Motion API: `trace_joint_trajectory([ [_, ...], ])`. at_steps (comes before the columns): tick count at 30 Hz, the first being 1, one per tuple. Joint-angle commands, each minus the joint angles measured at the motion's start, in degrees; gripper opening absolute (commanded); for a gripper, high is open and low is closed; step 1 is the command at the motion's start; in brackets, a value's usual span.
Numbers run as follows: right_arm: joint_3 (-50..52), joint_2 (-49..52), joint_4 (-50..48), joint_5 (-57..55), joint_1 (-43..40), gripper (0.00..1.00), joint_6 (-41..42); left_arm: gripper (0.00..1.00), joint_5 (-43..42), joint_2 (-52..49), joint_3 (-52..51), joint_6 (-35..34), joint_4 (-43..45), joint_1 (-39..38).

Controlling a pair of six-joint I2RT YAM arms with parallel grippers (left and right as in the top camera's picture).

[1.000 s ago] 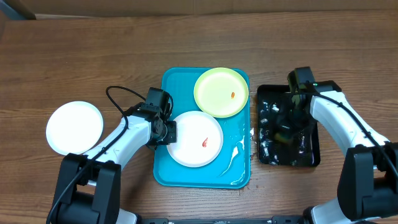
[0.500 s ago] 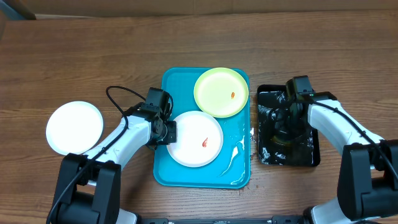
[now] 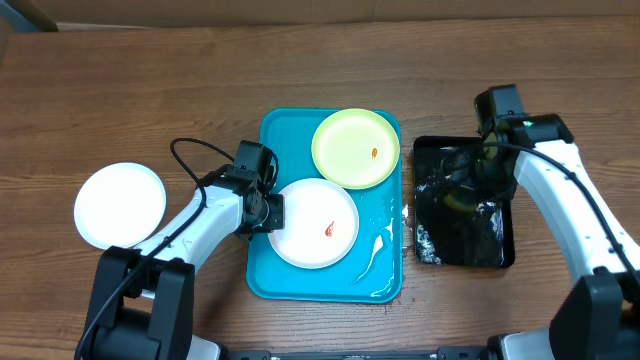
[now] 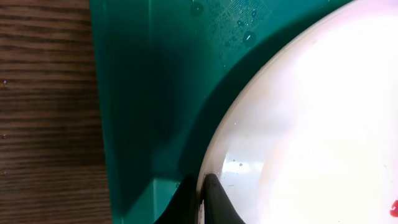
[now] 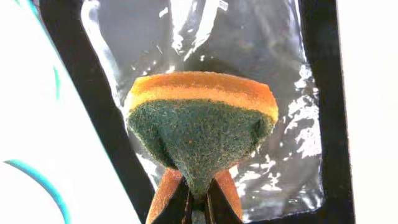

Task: Clean dirty plates on tray and stack at the side
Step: 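Grasp the sponge in the black tray with the right gripper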

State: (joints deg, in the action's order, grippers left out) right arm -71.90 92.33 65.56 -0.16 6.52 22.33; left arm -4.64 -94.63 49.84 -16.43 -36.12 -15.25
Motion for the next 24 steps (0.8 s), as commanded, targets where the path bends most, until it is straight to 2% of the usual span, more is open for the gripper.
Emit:
trace_joint_trajectory([
  [1,0.3,-0.6,-0.9,0.3,0.3,0.04,-0.2,0.04,0.1,-2.4,-1.5,-0.3,0.0,-0.2],
  [10,14.9,-0.6,-15.5,0.3,0.3,0.04,-0.2,0.04,0.1,-2.4,-1.5,-0.3,0.0,-0.2],
  [11,15.9,-0.6,-16.3,0.3,0.3,0.08,-0.2,0.04,0.1,-2.4,-1.5,-0.3,0.0,-0.2],
  [13,16.3,-0.6,-16.3,0.3,0.3,0.26,-0.2,0.04,0.1,-2.4,-1.5,-0.3,0.0,-0.2],
  [14,16.3,-0.6,-15.7,0.3,0.3,0.40,-0.2,0.04,0.1,-2.4,-1.5,-0.3,0.0,-0.2],
  [15,16.2,-0.6,-15.5,0.3,0.3,0.46,-0.2,0.04,0.1,-2.4,-1.5,-0.3,0.0,-0.2],
  [16,16.2,-0.6,-15.3,0.5,0.3,0.57,-0.2,0.04,0.1,-2.4,-1.5,-0.3,0.0,-0.2],
  [18,16.2,-0.6,-15.4,1.7,0.3,0.70,0.0,0.04,0.1,-2.4,-1.5,-0.3,0.0,-0.2],
  [22,16.8,-0.3,-17.1,1.7,0.3,0.68,0.5,0.04,0.1,-2.4,-1.5,-0.3,0.0,-0.2],
  [24,17.2,0.3,-18.9,1.6,0.3,0.62,1.0,0.04,0.1,-2.4,-1.5,-0.3,0.0,-0.2],
])
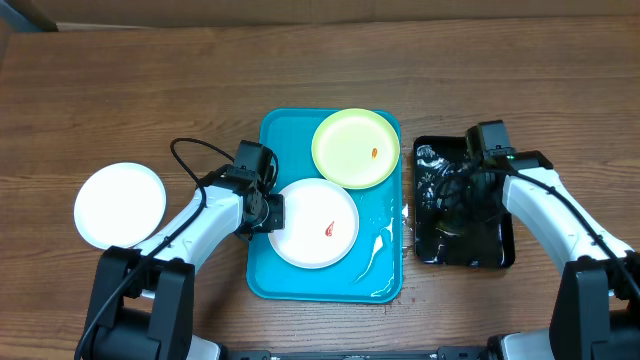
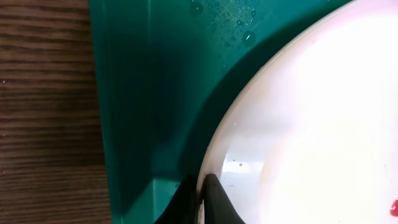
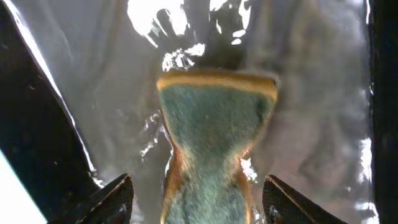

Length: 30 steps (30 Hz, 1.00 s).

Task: Clean dirty plates on tray and stack at the side
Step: 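Grasp the sponge in the black tray with the right gripper, then scrub the cream plate with the sponge in the right gripper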

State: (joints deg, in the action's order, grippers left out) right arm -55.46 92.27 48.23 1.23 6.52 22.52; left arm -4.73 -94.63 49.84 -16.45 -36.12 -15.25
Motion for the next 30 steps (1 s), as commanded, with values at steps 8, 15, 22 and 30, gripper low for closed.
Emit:
trace_joint_trajectory([
  [8,1.9,4.6,-2.2,1.0,0.3,0.07,3.0,0.04,0.2,-2.4,-1.5,-0.3,0.0,-0.2],
  [15,-6.9,2.7,7.2,0.9,0.3,0.04,0.8,0.04,0.2,-2.4,-1.5,-0.3,0.0,-0.2],
  [22,-17.0,-3.3,15.0,12.7,3.5,0.04,-5.7,0.04,0.2,-2.4,-1.5,-0.3,0.0,-0.2],
  [30,-16.9,-0.5,0.5,9.8,32.2,0.04,7.9,0.04,0.2,-2.4,-1.5,-0.3,0.4,-0.2],
])
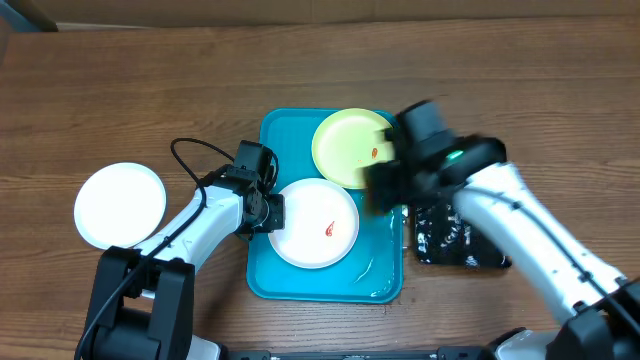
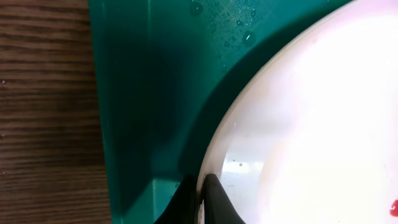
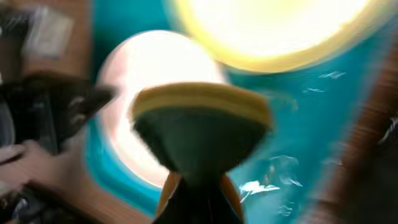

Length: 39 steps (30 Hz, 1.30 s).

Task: Clean dirty plates on tray and stack at the side
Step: 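Scrub the cream plate with the sponge in the right gripper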

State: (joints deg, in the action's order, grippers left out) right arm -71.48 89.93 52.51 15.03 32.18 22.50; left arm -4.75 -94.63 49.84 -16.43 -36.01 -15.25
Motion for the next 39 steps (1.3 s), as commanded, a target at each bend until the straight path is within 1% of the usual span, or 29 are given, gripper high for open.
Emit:
trace_joint_trajectory([
  [1,-0.9,3.2,-5.7,-5.6,8.8,0.04,9.8,0.04,0.2,-2.4,-1.5,-0.3,0.0,-0.2],
  [3,-0.9,6.9,-9.6,-6.2,12.5,0.04,12.9,0.04,0.3,-2.4,-1.5,0.2,-1.2,-0.2],
  [7,-0.9,14.8,-16.8,-6.2,16.2,0.04,13.8,0.04,0.4,-2.4,-1.5,1.6,-1.8,-0.2],
  [9,-0.9,18.9,-19.2,-6.3,17.2,0.04,15.7,0.04,0.2,-2.4,-1.5,1.6,-1.9,-0.2],
  [13,-0.9,24.3,-18.3,-8.2,16.6,0.04,20.0,0.04,0.3,-2.4,-1.5,1.6,-2.2,-0.2],
  [16,-0.9,26.2,-15.1,-9.9,15.4,0.04,23.7,0.04,0.7,-2.4,-1.5,1.7,-2.1,-0.2],
  [18,-0.9,26.5,-11.0,-11.7,13.9,0.04,27.0,0.04,1.0,-2.4,-1.5,1.6,-2.0,-0.2],
  [26,-0.9,26.4,-3.9,-12.1,9.1,0.04,29.9,0.04,2.9,-2.4,-1.5,1.6,-1.6,-0.1],
  [33,-1.7,26.4,1.7,-15.6,7.6,0.04,31.5,0.04,3.5,-2.4,-1.5,1.4,-1.7,-0.1],
  [39,-8.3,26.1,12.7,-25.4,7.6,0.04,31.6,0.04,3.5,-2.4,-1.5,1.4,-1.7,-0.1],
])
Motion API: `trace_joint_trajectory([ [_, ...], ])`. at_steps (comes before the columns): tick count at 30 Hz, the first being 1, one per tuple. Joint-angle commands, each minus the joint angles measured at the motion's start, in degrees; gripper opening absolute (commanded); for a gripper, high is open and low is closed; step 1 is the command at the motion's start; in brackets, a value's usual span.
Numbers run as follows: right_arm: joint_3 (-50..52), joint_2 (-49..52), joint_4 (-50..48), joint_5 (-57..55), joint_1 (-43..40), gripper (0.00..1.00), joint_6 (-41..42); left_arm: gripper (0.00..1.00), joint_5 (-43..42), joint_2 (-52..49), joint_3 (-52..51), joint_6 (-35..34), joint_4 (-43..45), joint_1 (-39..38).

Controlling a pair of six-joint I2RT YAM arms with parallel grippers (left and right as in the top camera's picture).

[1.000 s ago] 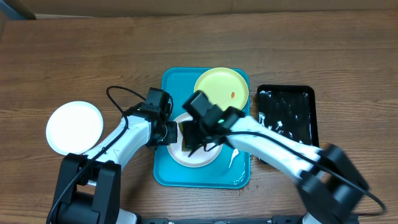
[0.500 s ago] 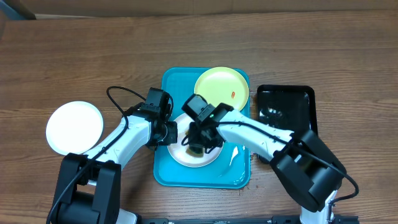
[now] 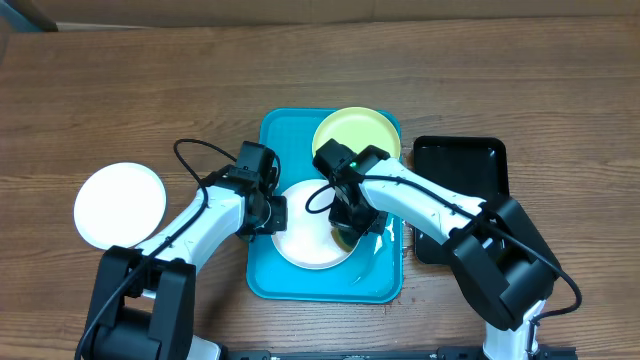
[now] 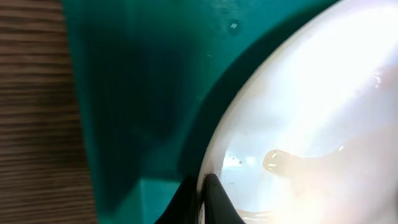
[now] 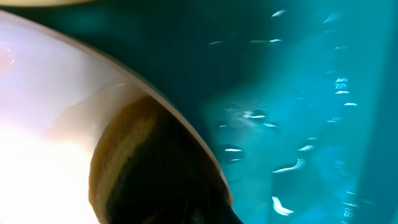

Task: Clean dirty plates on tray and stack at the side
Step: 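Scrub the cream plate with the sponge in the right gripper, then return the sponge to the black tray with the right gripper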

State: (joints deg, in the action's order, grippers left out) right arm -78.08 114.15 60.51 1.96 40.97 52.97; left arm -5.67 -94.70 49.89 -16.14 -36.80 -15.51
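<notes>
A white plate [image 3: 300, 238] lies in the front of the blue tray [image 3: 290, 282]. My left gripper [image 3: 274, 213] is shut on the plate's left rim; in the left wrist view its fingertips [image 4: 210, 198] pinch that rim, and a wet smear crosses the white plate [image 4: 298, 112]. My right gripper [image 3: 345, 222] is shut on a yellow-and-green sponge [image 5: 149, 171], which presses on the right part of the white plate [image 5: 43, 130]. A yellow-green plate [image 3: 365, 130] sits at the tray's back, partly under my right arm.
A clean white plate [image 3: 120, 205] rests on the wooden table at the far left. A black tray [image 3: 460, 165] stands right of the blue tray. Water drops lie on the blue tray's floor [image 5: 292, 93].
My right gripper with the sponge was in the air over the blue tray; now it is down on the white plate's right part. A wet smear now shows on the plate. My left gripper still holds the rim.
The right gripper held the sponge above the black tray, then had it down in that tray's water. Then it was over the blue tray, and now the sponge is on the white plate. My left gripper stayed shut on the plate's rim throughout.
</notes>
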Motion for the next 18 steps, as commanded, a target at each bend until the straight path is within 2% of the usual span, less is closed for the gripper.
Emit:
trace_joint_trajectory([
  [1,-2.5,1.8,6.0,-13.1,-1.2,0.04,1.1,0.04,4.6,-2.4,-1.5,1.1,-0.9,0.2],
  [6,-4.9,-1.0,8.4,-13.9,-1.2,0.04,-0.3,0.04,4.6,-2.4,-1.5,1.1,-0.9,0.2],
  [12,-5.0,-10.3,8.8,-13.8,-2.0,0.04,-4.5,0.04,4.6,-2.4,-1.5,1.1,-1.6,0.2],
  [18,-5.0,-17.5,9.8,-8.4,-8.1,0.04,-10.6,0.04,4.6,-2.4,-1.5,1.1,-1.6,0.2],
])
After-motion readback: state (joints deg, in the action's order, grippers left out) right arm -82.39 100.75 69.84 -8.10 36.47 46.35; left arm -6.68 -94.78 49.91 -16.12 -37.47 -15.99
